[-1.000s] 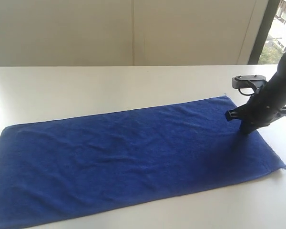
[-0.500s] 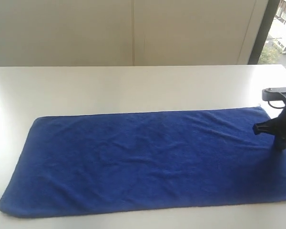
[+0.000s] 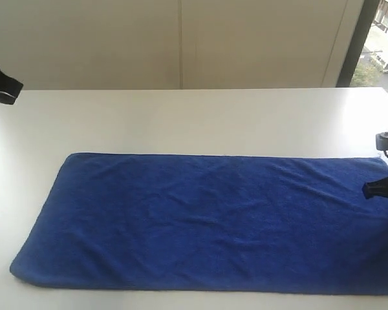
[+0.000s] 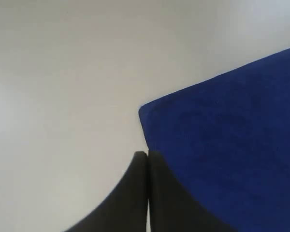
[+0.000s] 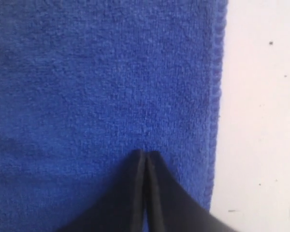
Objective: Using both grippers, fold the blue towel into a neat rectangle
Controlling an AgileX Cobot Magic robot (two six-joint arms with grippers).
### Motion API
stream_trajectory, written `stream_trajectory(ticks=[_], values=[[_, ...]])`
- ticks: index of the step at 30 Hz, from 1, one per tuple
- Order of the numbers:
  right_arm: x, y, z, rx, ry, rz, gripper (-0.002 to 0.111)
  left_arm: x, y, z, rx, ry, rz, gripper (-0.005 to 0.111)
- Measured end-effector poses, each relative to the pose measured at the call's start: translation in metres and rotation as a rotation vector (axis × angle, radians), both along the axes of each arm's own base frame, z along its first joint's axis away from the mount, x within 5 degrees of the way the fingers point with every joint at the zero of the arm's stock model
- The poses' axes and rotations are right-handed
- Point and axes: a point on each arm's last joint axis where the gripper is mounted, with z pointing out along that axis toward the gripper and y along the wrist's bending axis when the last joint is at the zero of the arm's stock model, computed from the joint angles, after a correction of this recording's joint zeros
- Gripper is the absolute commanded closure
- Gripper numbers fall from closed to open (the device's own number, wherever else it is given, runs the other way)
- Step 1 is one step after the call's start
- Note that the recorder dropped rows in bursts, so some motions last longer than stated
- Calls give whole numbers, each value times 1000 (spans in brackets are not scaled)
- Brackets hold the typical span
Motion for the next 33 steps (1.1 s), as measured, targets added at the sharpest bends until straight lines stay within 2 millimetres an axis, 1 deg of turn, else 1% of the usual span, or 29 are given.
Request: stream_trajectory(ticks=[2,7,9,12,13,14,16,19,20,22,26,28,30,33], values=[[2,0,11,-10,-57,-7,108,1,0,1,-3,-9,1,107],[1,1,51,-52,-221,-13,108,1,-1,0,6,-13,-22,107],[-1,2,64,-59,-258,-18,108,4,-4,-6,-3,2,-62,107],[-4,5,77,-50,-296,-34,108,14,-14,-29,-85,71,-156,107],[-5,6,81,-42,-307,-43,108,24,-22,-55,-169,148,-222,107],[-6,7,83,-39,-310,-45,108,28,-25,-66,-200,182,-235,107],[-8,8,85,-30,-303,-51,108,36,-29,-99,-251,281,-258,107],[-9,8,85,-26,-290,-51,108,43,-30,-132,-269,370,-264,107],[-10,8,84,-24,-284,-51,108,45,-30,-149,-274,409,-257,107],[-10,8,84,-24,-284,-51,108,49,-29,-163,-268,421,-235,107],[-10,8,85,-25,-286,-51,108,54,-26,-170,-246,400,-207,107],[-9,8,85,-28,-289,-44,108,56,-23,-178,-206,391,-196,107],[-9,8,85,-29,-289,-42,108,56,-22,-180,-186,396,-189,107],[-8,8,85,-33,-299,-39,108,56,-16,-179,-124,428,-114,107]])
